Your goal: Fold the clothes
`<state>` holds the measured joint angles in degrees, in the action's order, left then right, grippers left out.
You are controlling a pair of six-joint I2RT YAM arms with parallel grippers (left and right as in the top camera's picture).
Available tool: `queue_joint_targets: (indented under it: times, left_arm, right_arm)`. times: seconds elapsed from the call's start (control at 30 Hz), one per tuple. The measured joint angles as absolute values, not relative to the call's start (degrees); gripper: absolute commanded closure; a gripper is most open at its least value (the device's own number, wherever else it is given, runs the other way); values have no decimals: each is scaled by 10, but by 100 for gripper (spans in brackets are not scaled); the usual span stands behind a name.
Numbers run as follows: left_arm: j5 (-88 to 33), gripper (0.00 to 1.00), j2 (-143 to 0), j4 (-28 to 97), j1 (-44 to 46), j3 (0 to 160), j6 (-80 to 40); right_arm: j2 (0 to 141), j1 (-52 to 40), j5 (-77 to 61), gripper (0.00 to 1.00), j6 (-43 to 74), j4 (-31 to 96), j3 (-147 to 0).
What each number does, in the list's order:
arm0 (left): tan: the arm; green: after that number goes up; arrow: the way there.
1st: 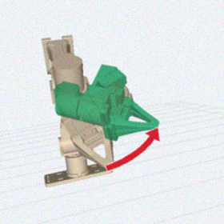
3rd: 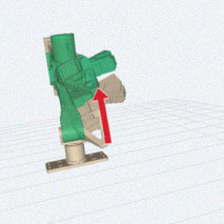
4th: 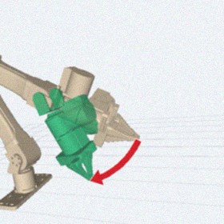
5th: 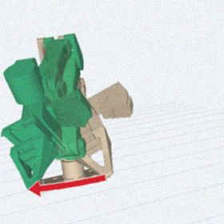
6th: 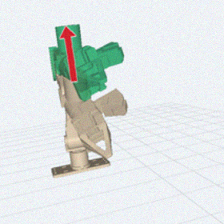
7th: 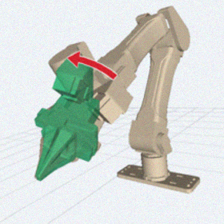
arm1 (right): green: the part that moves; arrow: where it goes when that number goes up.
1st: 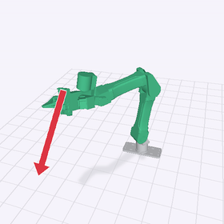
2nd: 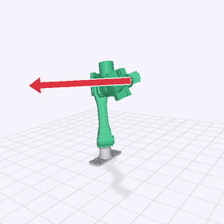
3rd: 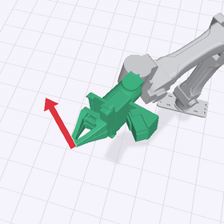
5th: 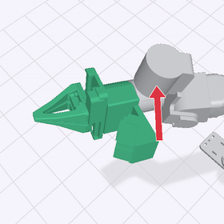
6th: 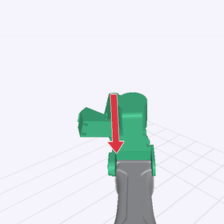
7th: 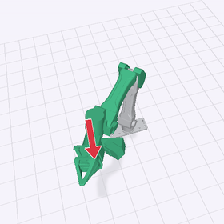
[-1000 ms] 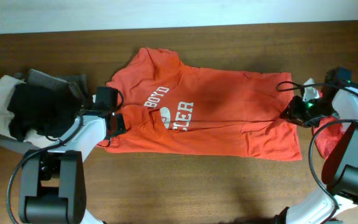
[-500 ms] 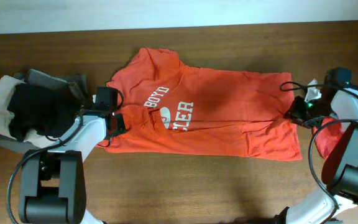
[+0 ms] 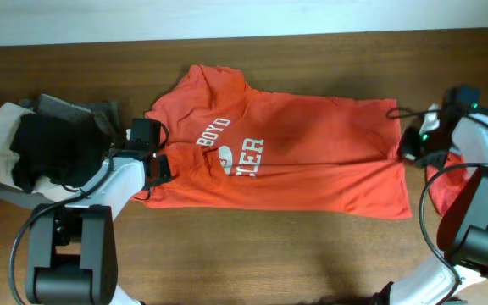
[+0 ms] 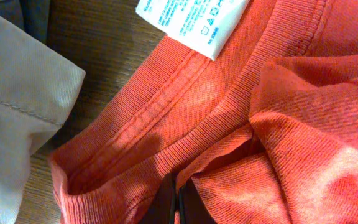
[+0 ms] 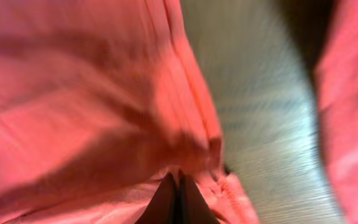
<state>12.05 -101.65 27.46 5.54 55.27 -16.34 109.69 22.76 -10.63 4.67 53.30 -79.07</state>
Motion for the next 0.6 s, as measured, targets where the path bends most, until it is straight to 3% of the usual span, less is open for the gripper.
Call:
queue_joint_targets:
  times: [0.17,0.3,0.6]
  left_arm:
    - [120,100,-1016,274,55,553,-163]
    - [121,100,-1016,274,55,553,-163]
    - [121,100,-1016,274,55,553,-163]
  right_arm:
    - [1097,227,-93,81,21,524,-837]
    - [1097,227,-83,46,8,535,-839]
    - [1097,224,-97,47,28,647,-839]
